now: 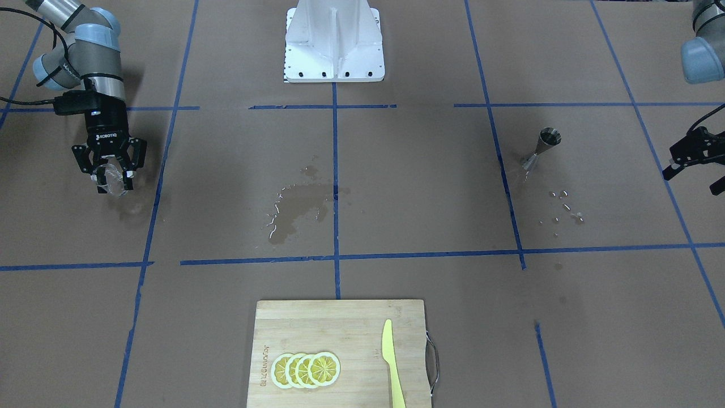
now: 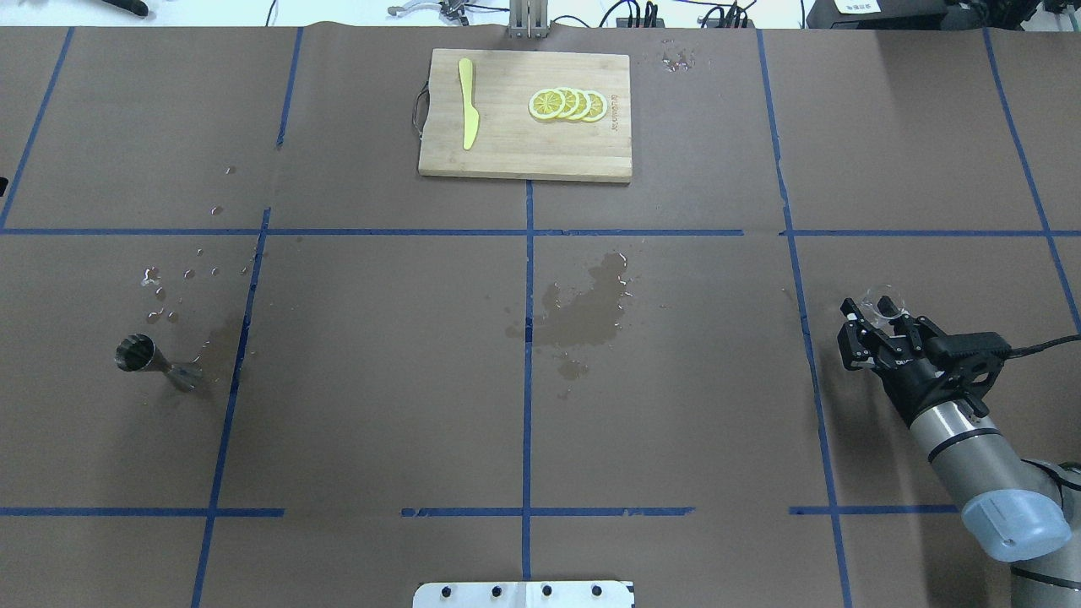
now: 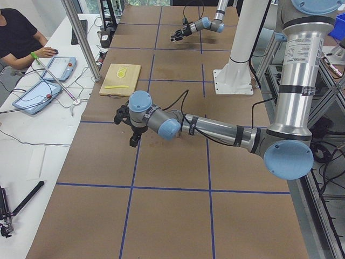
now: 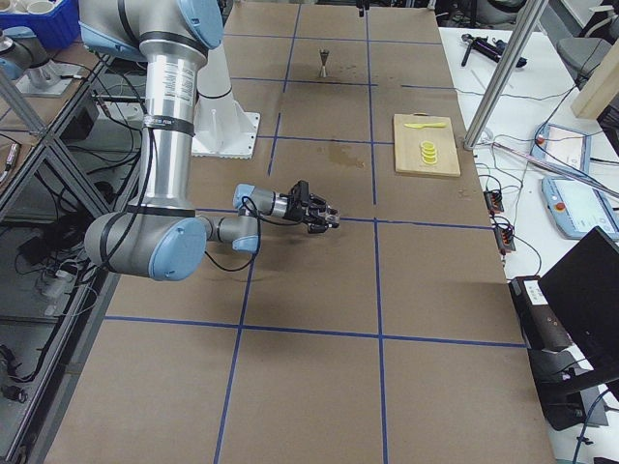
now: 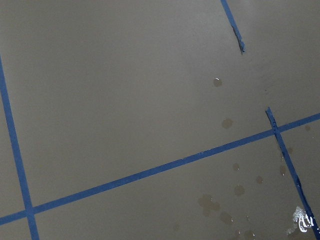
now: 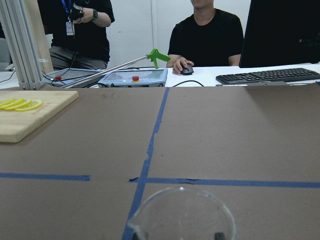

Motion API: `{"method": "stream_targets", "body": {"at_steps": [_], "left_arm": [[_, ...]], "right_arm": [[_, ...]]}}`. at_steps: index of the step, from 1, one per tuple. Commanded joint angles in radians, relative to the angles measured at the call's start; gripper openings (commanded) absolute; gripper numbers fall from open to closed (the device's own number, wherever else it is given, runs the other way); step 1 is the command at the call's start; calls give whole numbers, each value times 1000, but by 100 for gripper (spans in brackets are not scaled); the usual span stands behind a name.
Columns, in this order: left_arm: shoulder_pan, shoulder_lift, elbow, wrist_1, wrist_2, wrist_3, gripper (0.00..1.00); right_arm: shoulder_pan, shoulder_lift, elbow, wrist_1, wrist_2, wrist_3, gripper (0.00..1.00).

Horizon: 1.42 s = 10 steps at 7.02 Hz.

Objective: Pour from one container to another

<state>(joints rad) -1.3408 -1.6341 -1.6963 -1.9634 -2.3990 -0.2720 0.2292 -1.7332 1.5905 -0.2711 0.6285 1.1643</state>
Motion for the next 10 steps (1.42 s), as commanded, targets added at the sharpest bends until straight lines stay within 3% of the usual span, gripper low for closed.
{"method": "stream_targets", "body": {"at_steps": [1,5,10], "left_arm": [[-1,5,-20,5,0,-3,100],[-1,5,-39,28,0,-6,100],[-3,5,-40,28,0,-6,100]], "right_arm": [[-39,29,-17,0,-21,0,24],[-90,43,-50,-3,-61,-5,60],[-97,43,-57,-2,-61,-35,67]]}}
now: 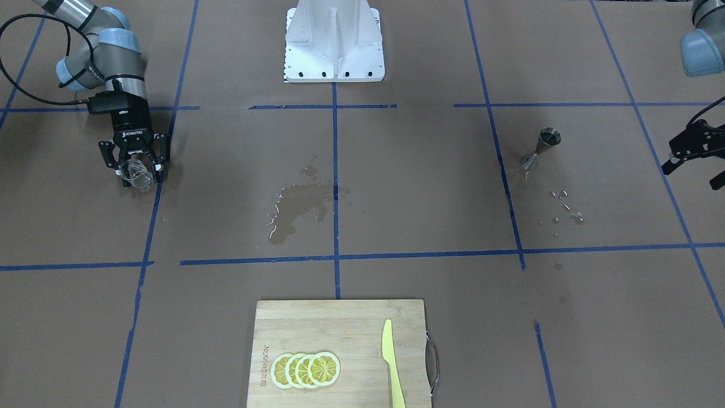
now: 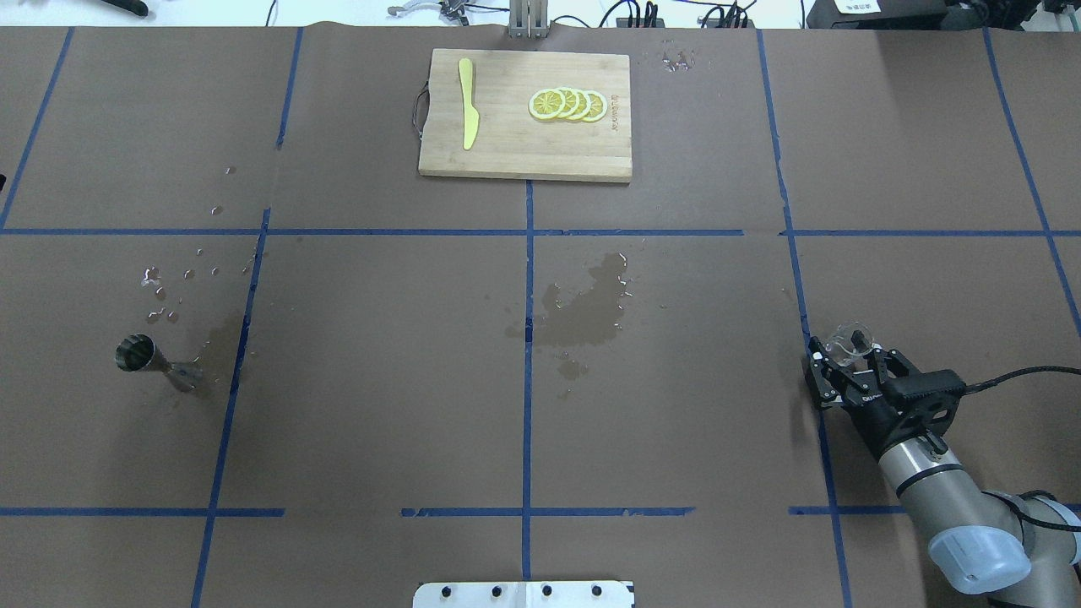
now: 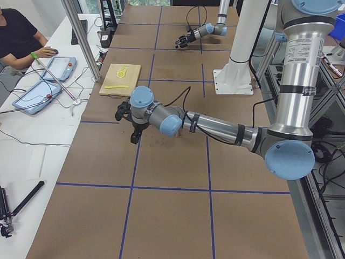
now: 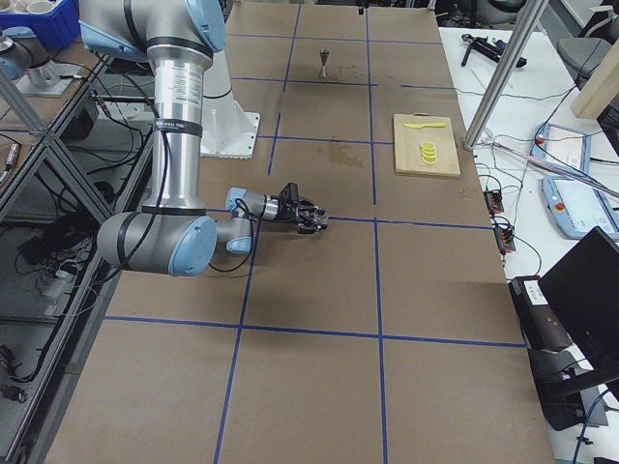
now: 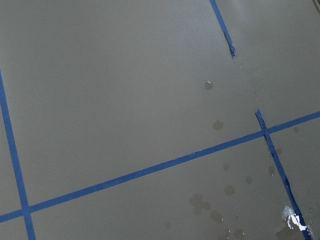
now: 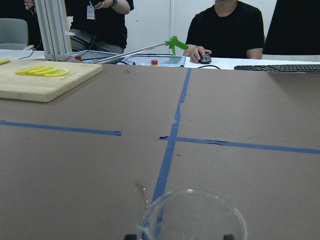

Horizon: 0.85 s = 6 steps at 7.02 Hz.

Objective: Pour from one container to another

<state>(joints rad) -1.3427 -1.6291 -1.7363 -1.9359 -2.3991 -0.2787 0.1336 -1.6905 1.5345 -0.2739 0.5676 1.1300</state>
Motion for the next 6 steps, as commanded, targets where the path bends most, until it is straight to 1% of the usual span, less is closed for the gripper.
{"method": "stream_targets", "body": {"at_steps": [1,6], "left_arm": [[-1,2,-6,2,0,0,100],[-1,2,-5,2,0,0,100]], "right_arm": [[-5,0,1,1,0,-1,67],[-11,0,1,2,-2,-2,73]]}}
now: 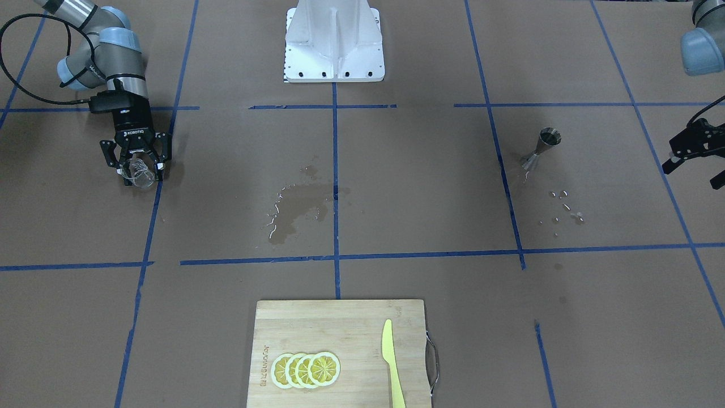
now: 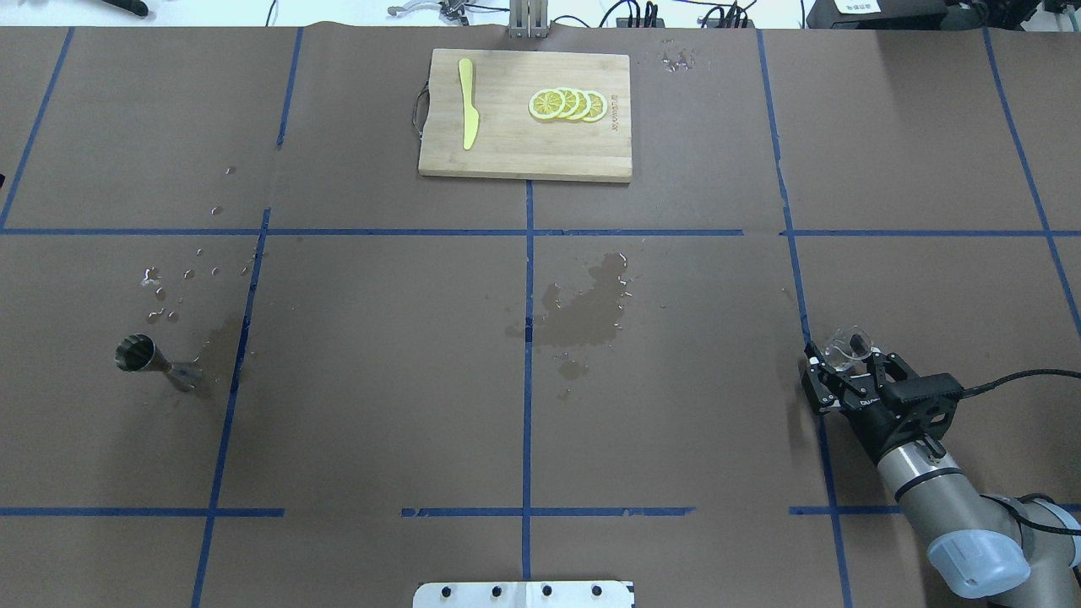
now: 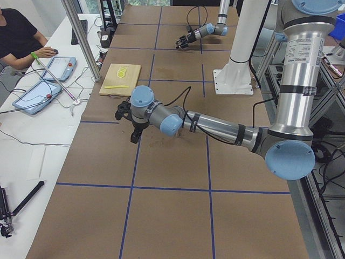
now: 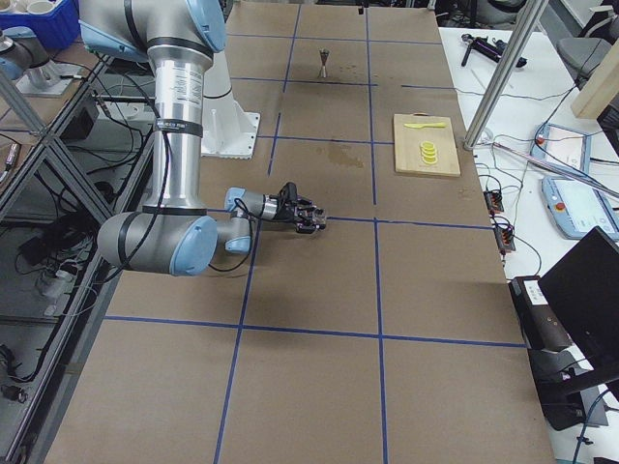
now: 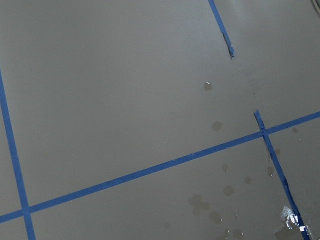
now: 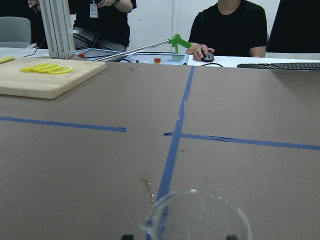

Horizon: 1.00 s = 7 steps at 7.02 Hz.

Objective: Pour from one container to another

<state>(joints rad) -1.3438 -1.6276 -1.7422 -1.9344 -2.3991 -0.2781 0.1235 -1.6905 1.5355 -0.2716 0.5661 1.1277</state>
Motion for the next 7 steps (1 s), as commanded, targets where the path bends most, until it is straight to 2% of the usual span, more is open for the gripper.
{"method": "stream_targets", "body": {"at_steps": [1,4,7], "left_arm": [[0,0,0,0,0,-1,100],[0,0,-2,0,-2,-1,100],[-5,2,-10,0,-2,-1,100]], "right_arm": [[-1,0,0,0,0,0,79],[-2,2,2,2,1,-3,99],[-2,20,-3,3,0,-3,99]]}}
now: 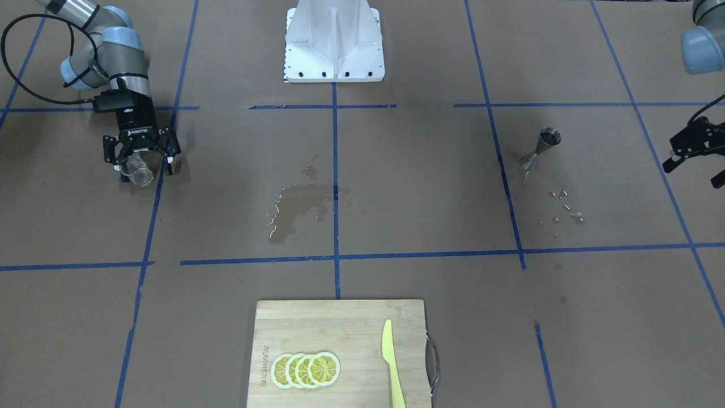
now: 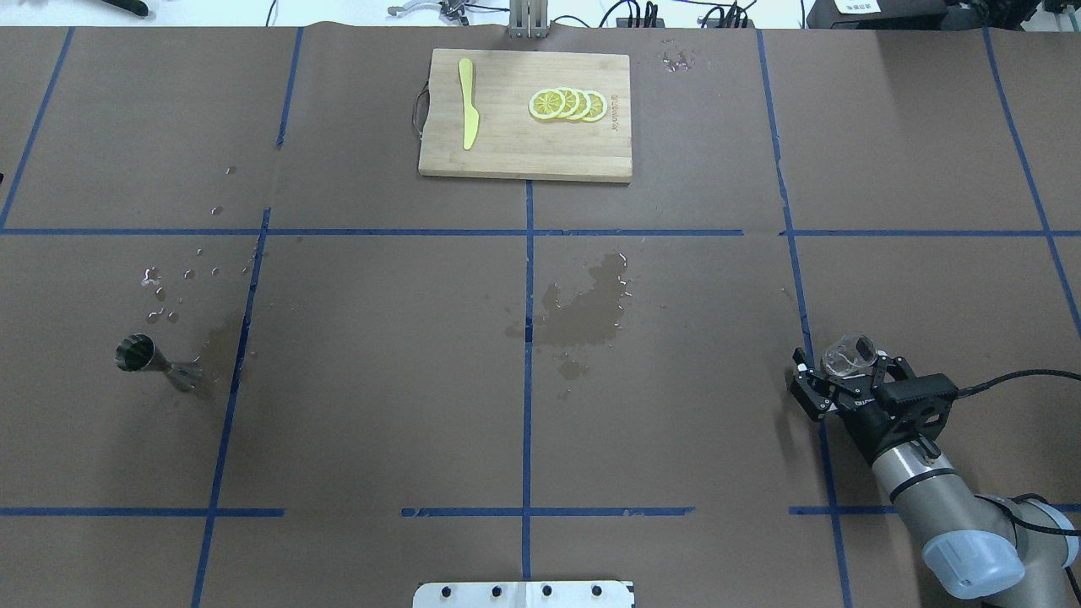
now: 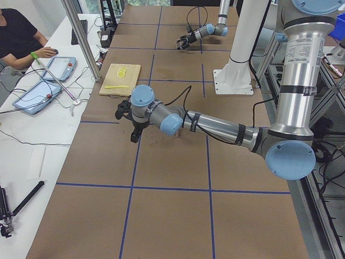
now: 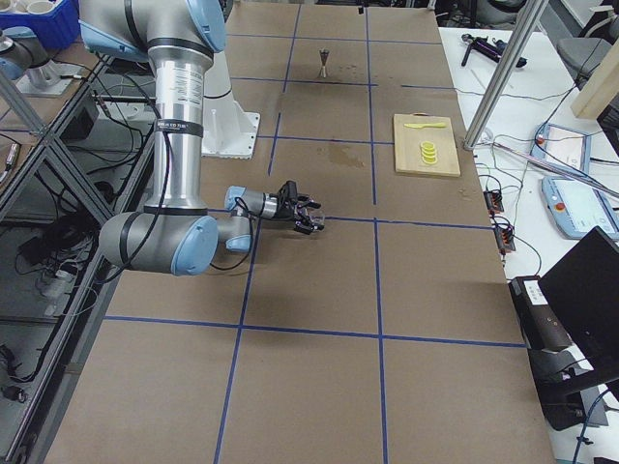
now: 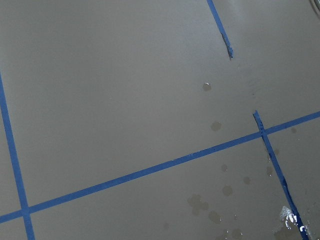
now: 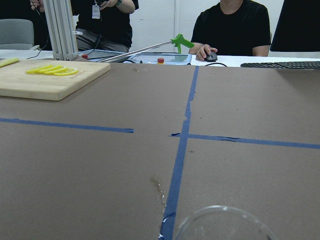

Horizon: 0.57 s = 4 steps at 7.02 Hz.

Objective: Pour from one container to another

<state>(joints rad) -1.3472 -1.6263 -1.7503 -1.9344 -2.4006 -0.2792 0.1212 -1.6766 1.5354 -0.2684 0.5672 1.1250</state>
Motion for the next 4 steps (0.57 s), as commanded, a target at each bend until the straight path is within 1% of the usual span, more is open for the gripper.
{"method": "stream_targets", "body": {"at_steps": [1,4], "left_arm": [[-1,0,-5,0,0,0,100],[-3,0,-3,2,0,0,100]], "right_arm": [[1,5,0,1,0,-1,99],[5,-9,22,8,16,-16,99]]}}
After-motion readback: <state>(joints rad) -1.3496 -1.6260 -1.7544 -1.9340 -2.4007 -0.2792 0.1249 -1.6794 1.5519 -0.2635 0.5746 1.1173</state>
